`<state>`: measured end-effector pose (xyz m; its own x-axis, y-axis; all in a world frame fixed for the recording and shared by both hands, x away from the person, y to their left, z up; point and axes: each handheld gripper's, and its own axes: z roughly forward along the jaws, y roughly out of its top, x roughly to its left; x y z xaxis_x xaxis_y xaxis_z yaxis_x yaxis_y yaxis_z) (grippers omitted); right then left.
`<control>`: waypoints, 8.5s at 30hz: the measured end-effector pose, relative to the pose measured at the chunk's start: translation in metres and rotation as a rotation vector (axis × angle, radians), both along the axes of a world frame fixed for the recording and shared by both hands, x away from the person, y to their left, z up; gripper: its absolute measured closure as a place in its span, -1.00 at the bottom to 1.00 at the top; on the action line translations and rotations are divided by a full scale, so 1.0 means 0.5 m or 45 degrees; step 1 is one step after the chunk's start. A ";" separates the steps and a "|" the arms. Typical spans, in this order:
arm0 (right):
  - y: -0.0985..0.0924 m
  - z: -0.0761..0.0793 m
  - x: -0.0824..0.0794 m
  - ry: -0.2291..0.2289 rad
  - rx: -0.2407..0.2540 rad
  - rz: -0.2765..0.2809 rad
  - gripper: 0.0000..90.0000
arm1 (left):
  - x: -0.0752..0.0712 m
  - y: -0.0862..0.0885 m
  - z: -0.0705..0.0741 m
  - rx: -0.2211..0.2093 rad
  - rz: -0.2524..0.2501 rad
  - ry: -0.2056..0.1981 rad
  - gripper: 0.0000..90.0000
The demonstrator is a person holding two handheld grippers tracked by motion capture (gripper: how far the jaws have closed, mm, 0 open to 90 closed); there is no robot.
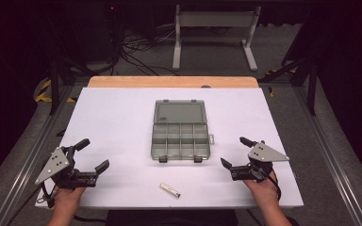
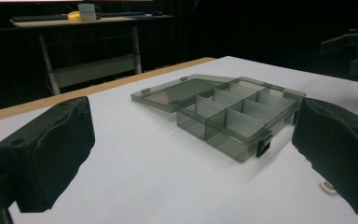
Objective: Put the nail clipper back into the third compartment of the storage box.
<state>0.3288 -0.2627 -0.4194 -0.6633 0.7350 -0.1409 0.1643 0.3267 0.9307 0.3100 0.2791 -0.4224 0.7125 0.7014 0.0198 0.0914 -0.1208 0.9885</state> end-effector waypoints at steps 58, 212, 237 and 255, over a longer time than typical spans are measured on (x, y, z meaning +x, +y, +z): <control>0.171 0.069 0.024 0.068 0.016 0.338 -1.00 | -0.006 -0.002 0.002 0.036 -0.009 0.046 -1.00; 0.376 0.096 0.013 0.728 -0.611 0.441 0.72 | -0.003 -0.003 0.004 0.062 -0.031 0.088 -0.99; 0.349 0.166 0.070 0.628 -0.526 0.398 0.72 | -0.003 -0.002 0.004 0.061 -0.029 0.090 -0.99; 0.329 0.189 0.155 0.553 -0.464 0.361 0.72 | -0.001 -0.003 0.003 0.063 -0.034 0.096 -0.99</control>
